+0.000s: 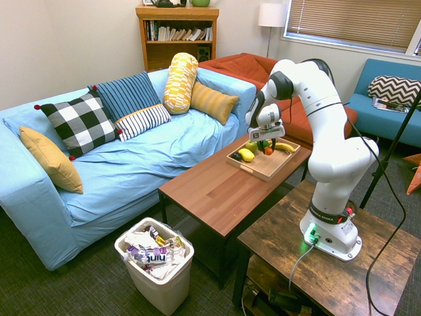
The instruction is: Put the tangerine in the tray
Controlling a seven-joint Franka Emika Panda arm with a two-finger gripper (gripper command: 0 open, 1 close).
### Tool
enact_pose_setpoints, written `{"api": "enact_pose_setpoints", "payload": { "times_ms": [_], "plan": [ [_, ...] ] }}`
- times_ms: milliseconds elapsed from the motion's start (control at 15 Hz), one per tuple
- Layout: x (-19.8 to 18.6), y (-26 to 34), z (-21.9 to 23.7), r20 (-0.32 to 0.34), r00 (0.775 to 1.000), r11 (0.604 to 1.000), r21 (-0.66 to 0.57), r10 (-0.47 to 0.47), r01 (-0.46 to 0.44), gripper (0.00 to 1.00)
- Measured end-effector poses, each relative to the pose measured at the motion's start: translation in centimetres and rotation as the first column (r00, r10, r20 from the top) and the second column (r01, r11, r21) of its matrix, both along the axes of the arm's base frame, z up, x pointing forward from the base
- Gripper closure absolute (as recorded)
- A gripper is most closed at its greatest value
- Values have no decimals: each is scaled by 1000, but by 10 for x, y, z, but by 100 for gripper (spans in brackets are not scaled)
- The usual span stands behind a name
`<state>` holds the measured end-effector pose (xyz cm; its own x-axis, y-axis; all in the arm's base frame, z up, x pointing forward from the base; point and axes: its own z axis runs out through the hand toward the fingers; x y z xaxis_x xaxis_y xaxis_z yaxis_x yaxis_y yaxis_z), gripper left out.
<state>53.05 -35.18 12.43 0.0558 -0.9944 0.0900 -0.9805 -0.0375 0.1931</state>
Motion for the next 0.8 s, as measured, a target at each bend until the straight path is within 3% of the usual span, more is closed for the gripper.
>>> {"api": "enact_pose_setpoints", "payload": {
  "times_ms": [133, 200, 800],
  "plan": [
    [-4, 3, -13, -10, 1000, 1000, 9, -4, 4, 100],
    [-5, 3, -17, -12, 1000, 1000, 11, -3, 4, 0],
    [-13, 8, -27, -17, 1000, 1000, 29, 12, -11, 0]
  ]
}}
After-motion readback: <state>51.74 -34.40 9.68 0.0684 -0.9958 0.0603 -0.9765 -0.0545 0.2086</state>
